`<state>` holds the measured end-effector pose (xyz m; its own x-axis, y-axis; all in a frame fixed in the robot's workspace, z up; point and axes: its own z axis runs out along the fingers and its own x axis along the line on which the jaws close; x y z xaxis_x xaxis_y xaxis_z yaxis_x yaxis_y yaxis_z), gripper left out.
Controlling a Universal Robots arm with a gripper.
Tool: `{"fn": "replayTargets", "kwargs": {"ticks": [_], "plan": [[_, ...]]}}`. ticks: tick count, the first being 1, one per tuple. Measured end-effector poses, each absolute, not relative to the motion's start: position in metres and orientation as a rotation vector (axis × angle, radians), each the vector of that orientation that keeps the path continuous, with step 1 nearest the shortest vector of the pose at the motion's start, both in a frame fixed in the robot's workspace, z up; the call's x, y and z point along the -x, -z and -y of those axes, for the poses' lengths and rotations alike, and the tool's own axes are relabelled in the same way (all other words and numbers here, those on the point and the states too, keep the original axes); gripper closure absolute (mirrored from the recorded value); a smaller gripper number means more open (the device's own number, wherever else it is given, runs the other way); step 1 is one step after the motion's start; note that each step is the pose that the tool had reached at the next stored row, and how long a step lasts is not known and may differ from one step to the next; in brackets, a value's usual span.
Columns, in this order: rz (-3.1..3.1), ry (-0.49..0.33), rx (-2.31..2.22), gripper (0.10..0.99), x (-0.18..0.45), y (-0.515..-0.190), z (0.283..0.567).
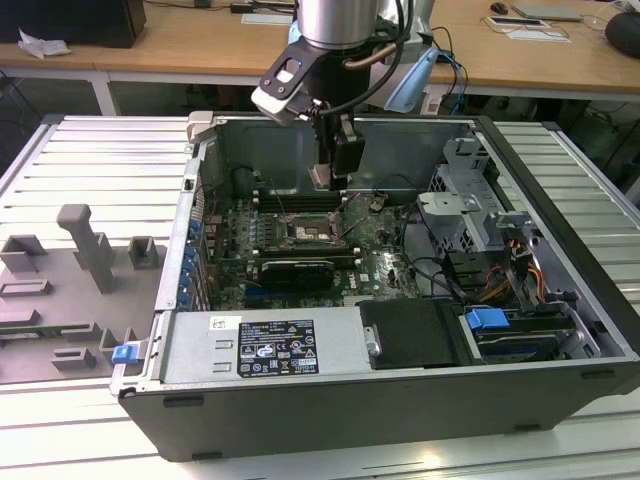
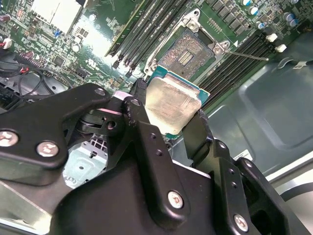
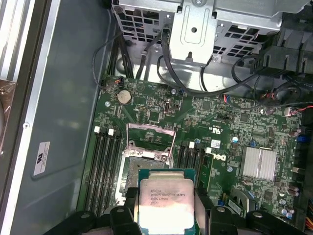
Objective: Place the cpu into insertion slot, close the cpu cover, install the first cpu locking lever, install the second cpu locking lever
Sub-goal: 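Place the cpu into insertion slot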
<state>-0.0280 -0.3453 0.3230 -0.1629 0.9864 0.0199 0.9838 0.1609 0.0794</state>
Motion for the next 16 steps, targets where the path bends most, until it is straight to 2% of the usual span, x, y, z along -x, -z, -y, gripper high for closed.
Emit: {"fn": "replayTargets", "kwargs": {"ticks": [16], "plan": [[-2.356, -0.114, -2.020, 0.545, 0.0280, -0.3198, 0.3453]]}}
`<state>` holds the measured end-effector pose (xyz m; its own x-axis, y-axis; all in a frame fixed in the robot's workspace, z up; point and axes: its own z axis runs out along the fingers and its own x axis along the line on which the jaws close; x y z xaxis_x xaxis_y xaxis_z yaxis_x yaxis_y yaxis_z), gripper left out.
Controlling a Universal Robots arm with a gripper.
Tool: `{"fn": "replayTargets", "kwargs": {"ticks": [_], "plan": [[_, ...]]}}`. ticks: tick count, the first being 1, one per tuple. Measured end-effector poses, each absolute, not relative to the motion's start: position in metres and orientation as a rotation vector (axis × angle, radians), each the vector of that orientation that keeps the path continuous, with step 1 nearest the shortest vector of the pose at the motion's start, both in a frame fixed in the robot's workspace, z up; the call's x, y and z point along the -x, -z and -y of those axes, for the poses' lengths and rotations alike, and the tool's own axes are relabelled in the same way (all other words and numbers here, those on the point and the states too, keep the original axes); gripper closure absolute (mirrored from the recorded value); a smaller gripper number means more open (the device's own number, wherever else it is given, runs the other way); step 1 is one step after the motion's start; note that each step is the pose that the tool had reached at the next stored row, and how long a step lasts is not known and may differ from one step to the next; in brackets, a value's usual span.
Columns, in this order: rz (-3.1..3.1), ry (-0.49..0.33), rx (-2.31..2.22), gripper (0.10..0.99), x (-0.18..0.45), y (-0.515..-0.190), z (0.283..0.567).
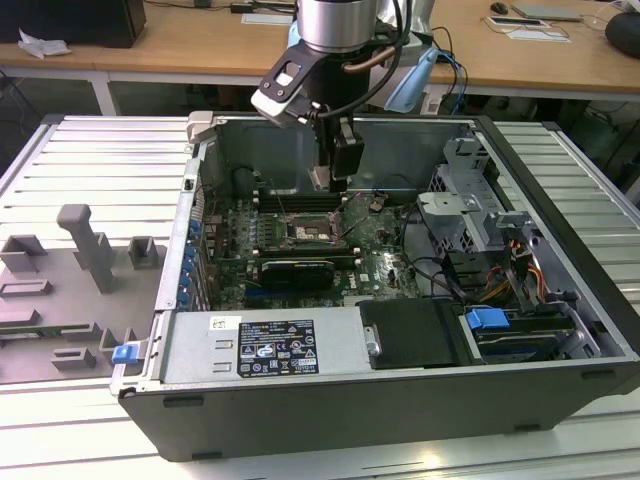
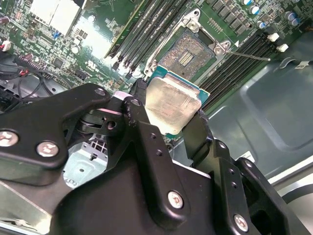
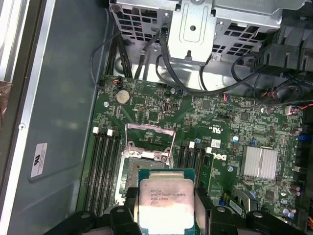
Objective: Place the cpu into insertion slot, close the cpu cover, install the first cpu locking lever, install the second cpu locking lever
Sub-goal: 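Place the cpu into insertion slot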
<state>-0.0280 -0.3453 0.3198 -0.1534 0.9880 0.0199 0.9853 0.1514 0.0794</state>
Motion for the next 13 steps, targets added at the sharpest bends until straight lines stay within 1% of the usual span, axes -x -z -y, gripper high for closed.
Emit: {"fn": "replayTargets", "kwargs": {"ticks": [13], "plan": [[-2.350, -0.114, -2.026, 0.545, 0.0280, -0.3176, 0.3453]]}}
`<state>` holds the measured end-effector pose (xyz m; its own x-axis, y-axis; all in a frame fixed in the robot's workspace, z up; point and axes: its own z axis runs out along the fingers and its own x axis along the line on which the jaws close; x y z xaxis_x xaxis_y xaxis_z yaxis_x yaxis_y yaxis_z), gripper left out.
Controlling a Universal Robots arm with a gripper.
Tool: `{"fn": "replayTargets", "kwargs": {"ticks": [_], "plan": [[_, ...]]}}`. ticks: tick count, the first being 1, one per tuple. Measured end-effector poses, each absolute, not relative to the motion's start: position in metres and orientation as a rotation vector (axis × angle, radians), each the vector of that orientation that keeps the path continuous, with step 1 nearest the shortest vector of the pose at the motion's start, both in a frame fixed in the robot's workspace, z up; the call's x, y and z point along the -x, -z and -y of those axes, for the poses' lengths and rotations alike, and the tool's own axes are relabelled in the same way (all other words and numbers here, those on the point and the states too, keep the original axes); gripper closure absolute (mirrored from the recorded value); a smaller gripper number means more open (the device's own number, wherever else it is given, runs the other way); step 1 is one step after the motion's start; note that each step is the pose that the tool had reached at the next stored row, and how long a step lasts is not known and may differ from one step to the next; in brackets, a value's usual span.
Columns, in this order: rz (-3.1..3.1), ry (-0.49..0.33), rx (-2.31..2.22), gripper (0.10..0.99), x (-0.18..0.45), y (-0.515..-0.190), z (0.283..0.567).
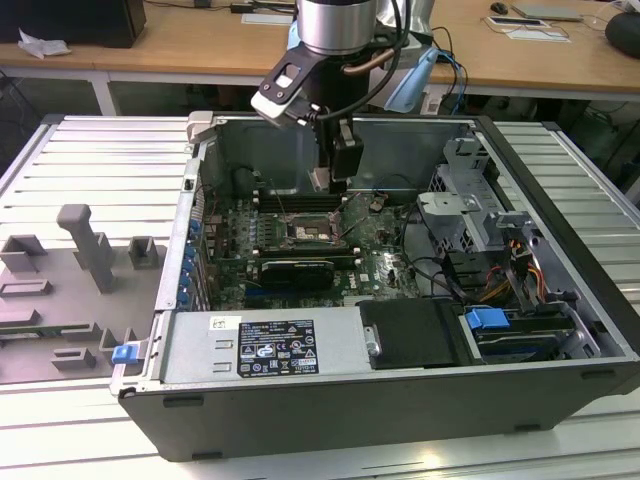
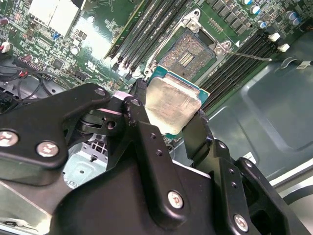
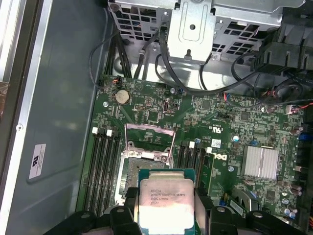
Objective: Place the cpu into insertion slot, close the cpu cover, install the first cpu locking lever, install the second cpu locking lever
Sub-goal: 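Place the cpu into insertion slot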
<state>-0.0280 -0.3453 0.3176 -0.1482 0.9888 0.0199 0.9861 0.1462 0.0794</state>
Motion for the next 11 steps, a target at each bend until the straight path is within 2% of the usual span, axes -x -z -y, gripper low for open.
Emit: {"fn": "replayTargets", "kwargs": {"ticks": [11], "plan": [[-2.346, -0.113, -2.031, 0.545, 0.0280, -0.3157, 0.3453]]}}
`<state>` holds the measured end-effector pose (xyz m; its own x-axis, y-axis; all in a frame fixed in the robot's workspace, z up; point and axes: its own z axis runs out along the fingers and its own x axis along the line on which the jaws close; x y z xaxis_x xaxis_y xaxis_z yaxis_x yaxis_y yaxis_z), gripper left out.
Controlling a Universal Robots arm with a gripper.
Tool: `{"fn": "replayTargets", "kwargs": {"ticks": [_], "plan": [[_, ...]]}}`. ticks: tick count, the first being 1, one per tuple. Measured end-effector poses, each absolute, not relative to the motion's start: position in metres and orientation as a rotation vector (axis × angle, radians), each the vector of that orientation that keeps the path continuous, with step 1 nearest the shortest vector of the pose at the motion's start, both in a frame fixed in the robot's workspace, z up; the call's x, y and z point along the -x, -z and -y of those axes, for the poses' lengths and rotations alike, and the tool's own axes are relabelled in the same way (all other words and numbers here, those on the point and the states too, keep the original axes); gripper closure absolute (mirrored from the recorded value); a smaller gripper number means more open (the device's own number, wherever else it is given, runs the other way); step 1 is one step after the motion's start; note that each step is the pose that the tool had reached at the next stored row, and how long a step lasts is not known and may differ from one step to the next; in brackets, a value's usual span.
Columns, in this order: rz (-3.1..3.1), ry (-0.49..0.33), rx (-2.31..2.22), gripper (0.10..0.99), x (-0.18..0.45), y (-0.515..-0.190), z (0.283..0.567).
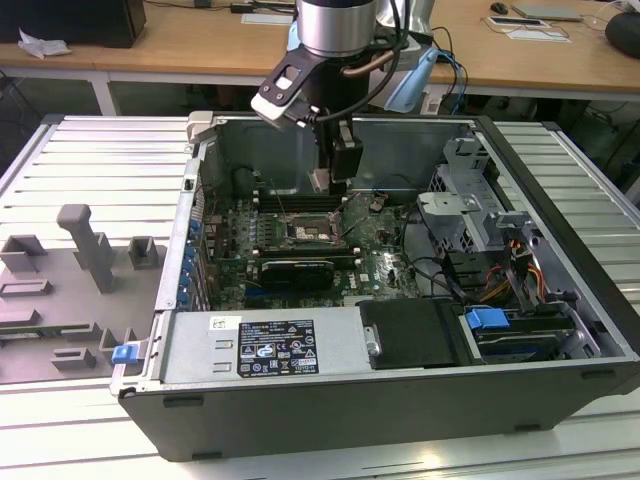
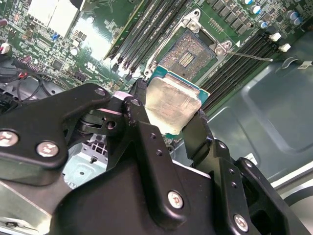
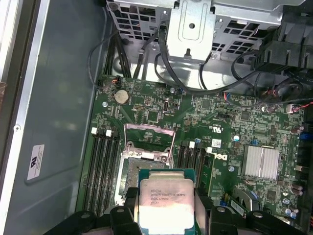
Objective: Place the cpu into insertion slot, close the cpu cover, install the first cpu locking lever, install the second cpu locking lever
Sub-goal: 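Place the cpu into insertion slot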
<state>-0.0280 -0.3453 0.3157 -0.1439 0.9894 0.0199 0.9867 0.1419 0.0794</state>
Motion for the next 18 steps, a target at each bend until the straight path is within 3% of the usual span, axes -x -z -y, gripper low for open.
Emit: {"fn": "replayTargets", "kwargs": {"ticks": [18], "plan": [[-2.296, -0.107, -2.091, 0.545, 0.0287, -0.3093, 0.3453]]}}
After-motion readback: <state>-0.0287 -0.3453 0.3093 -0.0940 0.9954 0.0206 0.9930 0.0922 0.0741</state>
